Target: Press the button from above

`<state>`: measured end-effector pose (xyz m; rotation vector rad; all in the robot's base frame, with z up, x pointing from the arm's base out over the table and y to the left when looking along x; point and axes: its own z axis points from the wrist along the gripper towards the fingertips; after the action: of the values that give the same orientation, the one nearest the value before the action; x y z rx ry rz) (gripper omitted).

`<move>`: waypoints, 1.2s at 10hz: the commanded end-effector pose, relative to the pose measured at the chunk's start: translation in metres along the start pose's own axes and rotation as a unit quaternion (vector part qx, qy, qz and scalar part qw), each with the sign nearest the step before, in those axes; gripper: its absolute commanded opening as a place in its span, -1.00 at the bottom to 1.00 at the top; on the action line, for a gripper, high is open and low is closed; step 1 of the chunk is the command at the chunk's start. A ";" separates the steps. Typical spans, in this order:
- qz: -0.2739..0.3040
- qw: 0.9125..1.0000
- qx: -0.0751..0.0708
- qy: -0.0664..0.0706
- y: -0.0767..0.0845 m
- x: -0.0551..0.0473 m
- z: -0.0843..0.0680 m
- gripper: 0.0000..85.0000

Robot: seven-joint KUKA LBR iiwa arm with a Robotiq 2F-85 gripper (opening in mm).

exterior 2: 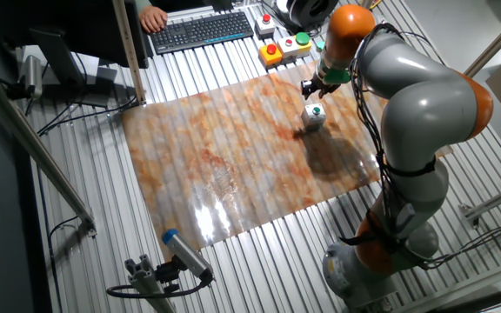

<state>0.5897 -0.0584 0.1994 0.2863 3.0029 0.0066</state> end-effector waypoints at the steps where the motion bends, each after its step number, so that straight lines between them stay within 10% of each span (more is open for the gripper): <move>1: -0.001 1.000 -0.001 -0.002 0.000 0.000 0.000 0.20; 9: -0.008 1.000 -0.005 -0.001 0.000 0.000 0.000 0.20; 12: -0.011 1.000 -0.005 -0.012 -0.003 0.002 0.025 0.20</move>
<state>0.5903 -0.0614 0.1749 0.2508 2.9824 0.0178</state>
